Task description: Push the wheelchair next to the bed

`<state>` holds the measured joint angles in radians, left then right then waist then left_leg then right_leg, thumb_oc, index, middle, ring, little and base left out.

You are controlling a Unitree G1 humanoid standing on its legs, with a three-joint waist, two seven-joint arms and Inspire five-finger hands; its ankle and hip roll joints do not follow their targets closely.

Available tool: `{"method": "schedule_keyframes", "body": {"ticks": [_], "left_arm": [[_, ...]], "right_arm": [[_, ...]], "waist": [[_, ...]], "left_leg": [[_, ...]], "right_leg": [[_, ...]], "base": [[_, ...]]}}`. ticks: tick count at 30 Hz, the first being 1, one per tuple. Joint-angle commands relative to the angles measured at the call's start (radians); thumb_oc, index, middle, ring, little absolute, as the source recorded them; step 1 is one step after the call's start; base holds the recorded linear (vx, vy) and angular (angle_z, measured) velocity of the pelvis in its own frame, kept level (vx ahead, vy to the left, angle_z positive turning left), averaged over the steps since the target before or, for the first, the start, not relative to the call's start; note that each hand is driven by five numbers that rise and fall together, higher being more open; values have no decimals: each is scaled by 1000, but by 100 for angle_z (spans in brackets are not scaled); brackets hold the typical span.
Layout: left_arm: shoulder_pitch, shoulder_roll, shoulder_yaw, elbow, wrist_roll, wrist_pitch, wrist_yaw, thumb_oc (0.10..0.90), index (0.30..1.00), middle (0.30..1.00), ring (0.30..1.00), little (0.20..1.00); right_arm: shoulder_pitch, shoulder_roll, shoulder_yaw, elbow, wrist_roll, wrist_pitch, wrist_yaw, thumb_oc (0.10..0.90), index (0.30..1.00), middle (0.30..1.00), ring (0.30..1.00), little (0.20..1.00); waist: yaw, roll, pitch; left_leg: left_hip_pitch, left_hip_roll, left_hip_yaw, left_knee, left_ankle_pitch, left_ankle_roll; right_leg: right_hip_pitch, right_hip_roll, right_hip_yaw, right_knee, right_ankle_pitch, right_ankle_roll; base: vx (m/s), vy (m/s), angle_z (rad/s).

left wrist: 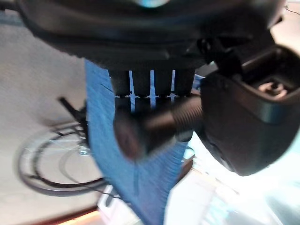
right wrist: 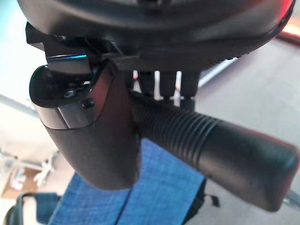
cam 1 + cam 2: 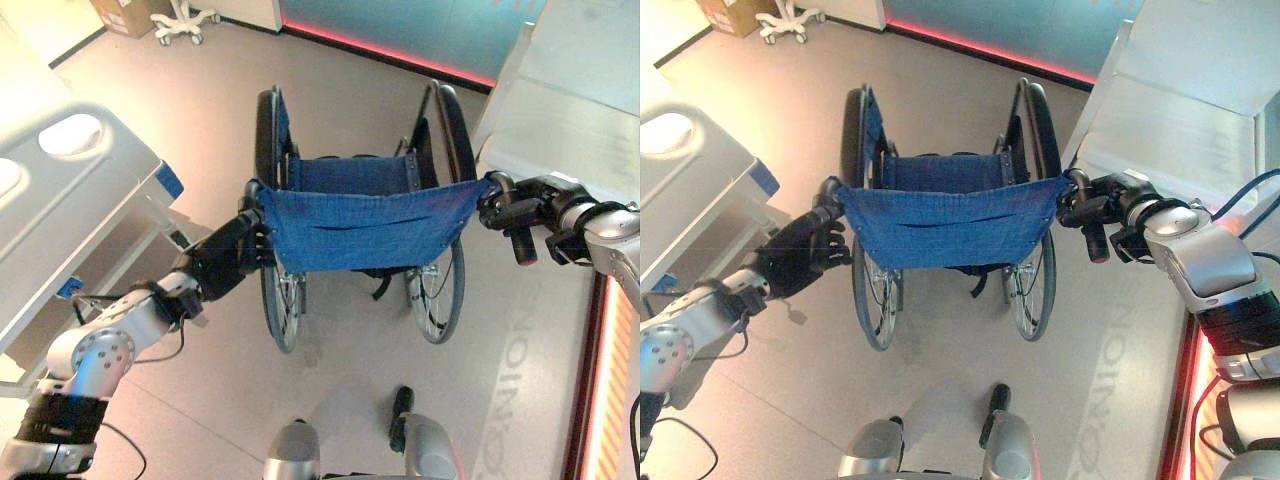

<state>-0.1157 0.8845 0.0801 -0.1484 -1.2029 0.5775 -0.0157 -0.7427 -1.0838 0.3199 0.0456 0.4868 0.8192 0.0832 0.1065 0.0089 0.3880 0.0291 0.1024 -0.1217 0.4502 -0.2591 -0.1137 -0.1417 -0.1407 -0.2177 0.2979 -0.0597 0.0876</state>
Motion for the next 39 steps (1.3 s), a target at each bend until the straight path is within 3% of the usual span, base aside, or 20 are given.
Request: {"method": "schedule_keyframes", "body": {"ticks": [1,3,5,7,9,10,12,14,16,18,21,24,26,28,30,32,34,35,37,39], "left_arm": [[14,73,145,-62,-49,-140,23,400,300,300,300,300],[26,45,144,-76,-37,-152,33,400,300,300,300,300],[22,37,143,-80,-30,-156,37,400,300,300,300,300],[14,30,148,-77,-23,-161,34,400,300,300,300,300],[9,37,151,-69,-28,-162,33,400,300,300,300,300],[1,34,142,-58,-25,-164,25,400,300,300,300,300],[-1,20,132,-54,-14,-162,22,400,300,300,300,300],[27,-5,122,-60,24,-172,1,400,300,300,300,300],[42,-9,120,-71,37,-186,-11,400,300,300,300,300],[48,-10,124,-71,42,-198,-17,400,300,300,300,300],[38,20,155,-57,25,-192,-5,400,300,300,300,300],[12,61,174,-33,21,-158,9,400,300,300,300,300],[-8,81,181,-3,42,-147,-10,400,300,300,300,300],[-26,101,185,13,13,-149,1,400,300,300,300,300],[-48,120,185,27,-31,-161,16,400,300,300,300,300],[-74,142,170,26,-53,-183,17,400,300,300,300,300],[-93,159,158,26,-64,-206,13,400,300,300,300,300],[-97,162,154,25,-63,-219,12,400,300,300,300,300],[-120,162,142,21,-57,-241,27,400,300,300,300,300],[-125,167,144,15,-33,-241,51,400,300,300,300,300]], "right_arm": [[-101,-35,97,-101,-18,-162,80,400,300,300,300,300],[-114,-48,112,-108,-13,-159,80,400,300,300,300,300],[-115,-48,112,-114,-14,-155,81,400,300,300,300,300],[-136,-31,125,-119,-29,-143,81,400,300,300,300,300],[-157,-15,137,-108,-38,-143,86,400,300,300,300,300],[-168,14,143,-88,-53,-144,82,400,300,300,300,300],[-161,37,144,-70,-73,-153,82,400,300,300,300,300],[-114,63,135,-58,-106,-180,78,400,300,300,300,300],[-65,66,116,-63,-123,-205,76,400,300,300,300,300],[-47,75,107,-66,-139,-218,84,400,300,300,300,300],[-51,106,118,-48,-153,-253,106,400,300,300,300,300],[-53,113,121,-34,-123,-283,94,400,300,300,300,300],[-55,110,119,-40,-108,-292,81,400,300,300,300,300],[-64,106,122,-60,-100,-279,79,400,300,300,300,300],[-43,119,99,-93,-145,-255,101,400,300,300,300,300],[-30,101,78,-121,-163,-236,98,400,300,300,300,300],[-26,79,67,-114,-164,-249,94,400,300,300,300,300],[-27,67,64,-105,-158,-261,93,400,300,300,300,300],[-39,35,61,-85,-128,-283,92,400,300,300,300,300],[-58,21,54,-109,-104,-248,94,400,300,300,300,300]], "waist": [[27,-75,-226],[41,-89,-220],[47,-90,-213],[61,-85,-198],[68,-79,-191],[81,-67,-185],[101,-55,-180],[129,-34,-179],[146,-30,-182],[161,-29,-186],[177,-58,-208],[208,-104,-240],[220,-131,-257],[211,-121,-266],[172,-99,-255],[142,-67,-239],[122,-57,-222],[116,-54,-214],[83,-66,-171],[77,-76,-161]], "left_leg": [[10,-111,77,297,290,23],[-121,-142,106,445,320,12],[-161,-146,116,420,289,27],[-172,-147,127,260,262,47],[-161,-136,143,118,275,52],[-194,-119,170,-37,320,46],[-221,-115,195,-164,363,34],[-272,-97,276,-353,460,18],[-293,-97,320,-429,506,11],[-303,-109,321,-471,510,14],[-264,-147,310,-418,428,65],[-260,-186,302,-374,359,123],[-246,-225,288,-367,334,156],[-227,-230,249,-350,315,169],[-202,-240,207,-320,294,169],[-183,-226,176,-288,280,157],[-166,-221,144,-251,249,148],[-146,-215,132,-242,230,146],[-68,-205,76,-177,100,132],[-34,-181,42,-149,42,119]], "right_leg": [[50,13,-17,-165,100,5],[116,30,-59,-193,78,-31],[131,40,-71,-195,69,-34],[154,72,-58,-189,47,-30],[180,99,-40,-191,29,-31],[225,141,-25,-204,0,-38],[264,170,-21,-211,-26,-42],[340,217,-23,-215,-72,-53],[393,240,-18,-216,-108,-60],[417,251,-10,-206,-135,-61],[429,238,-9,-128,-166,-35],[433,215,-24,-1,-72,27],[403,212,-4,166,117,129],[325,241,44,311,232,168],[232,185,57,323,174,151],[179,128,38,218,55,94],[138,89,38,71,39,68],[102,58,37,25,55,64],[9,-82,54,-157,176,93],[-17,-133,77,-240,216,117]], "base": [[345,-186,-8],[365,-192,-20],[309,-110,5],[429,-59,20],[409,-8,19],[405,0,20],[414,8,5],[556,8,-19],[535,19,-30],[520,54,-48],[484,46,-35],[471,43,-38],[484,108,-1],[439,73,16],[449,66,29],[382,-14,8],[247,-131,11],[361,-246,67],[537,-375,98],[516,-339,88]]}}
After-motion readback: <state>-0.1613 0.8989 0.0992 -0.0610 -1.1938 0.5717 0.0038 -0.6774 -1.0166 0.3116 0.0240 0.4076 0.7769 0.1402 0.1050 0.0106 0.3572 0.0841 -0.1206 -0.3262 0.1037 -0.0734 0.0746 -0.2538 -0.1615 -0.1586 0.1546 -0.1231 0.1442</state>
